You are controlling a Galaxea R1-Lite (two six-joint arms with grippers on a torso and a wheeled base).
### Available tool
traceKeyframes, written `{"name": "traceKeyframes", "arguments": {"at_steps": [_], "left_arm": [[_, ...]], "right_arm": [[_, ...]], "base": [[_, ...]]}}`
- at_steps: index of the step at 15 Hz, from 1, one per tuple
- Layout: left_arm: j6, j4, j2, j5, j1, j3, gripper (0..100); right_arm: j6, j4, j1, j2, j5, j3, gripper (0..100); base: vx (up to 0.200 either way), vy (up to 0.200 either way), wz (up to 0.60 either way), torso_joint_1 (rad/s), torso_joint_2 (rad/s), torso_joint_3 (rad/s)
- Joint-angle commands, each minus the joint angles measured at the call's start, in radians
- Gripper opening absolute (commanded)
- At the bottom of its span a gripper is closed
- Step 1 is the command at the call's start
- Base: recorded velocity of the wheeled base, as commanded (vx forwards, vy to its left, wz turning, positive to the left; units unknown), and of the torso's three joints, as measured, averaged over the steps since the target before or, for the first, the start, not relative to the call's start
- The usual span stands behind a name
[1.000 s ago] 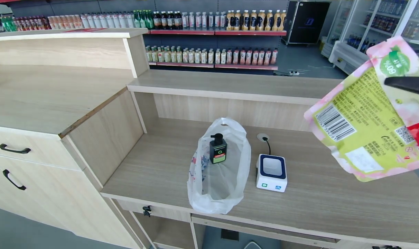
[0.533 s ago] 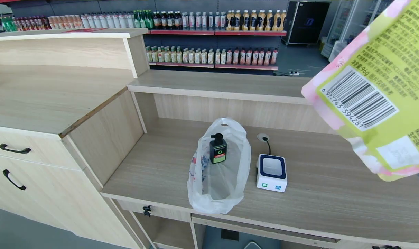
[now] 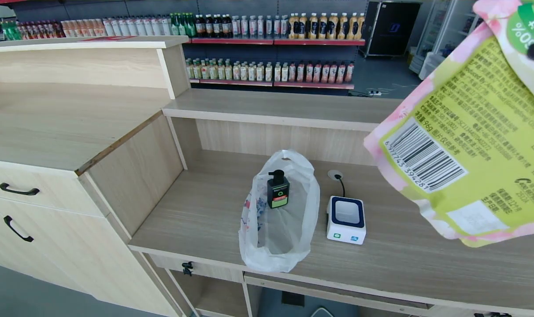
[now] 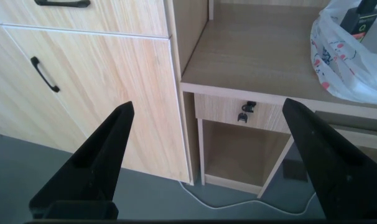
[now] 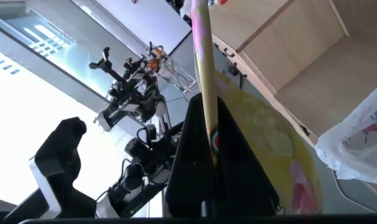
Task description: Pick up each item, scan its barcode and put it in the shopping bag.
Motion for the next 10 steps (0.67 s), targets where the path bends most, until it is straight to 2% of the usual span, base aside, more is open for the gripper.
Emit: {"name": "traceKeyframes", "arguments": {"at_steps": [1, 5, 10], "left_arm": [[0.0, 0.0, 0.0, 0.0, 0.0, 0.0, 100], [0.0, 0.0, 0.0, 0.0, 0.0, 0.0, 100], [0.0, 0.0, 0.0, 0.0, 0.0, 0.0, 100]], "right_arm": [[-0.001, -0.003, 0.031, -0.011, 0.0, 0.006, 0], [-0.004, -0.005, 0.162, 0.021, -0.002, -0.051, 0], [-0.011, -0.006, 0.228, 0.087, -0.002, -0.105, 0]], "base": [[0.0, 0.0, 0.0, 0.0, 0.0, 0.0], [0.0, 0.0, 0.0, 0.0, 0.0, 0.0], [0.0, 0.0, 0.0, 0.0, 0.0, 0.0]]}}
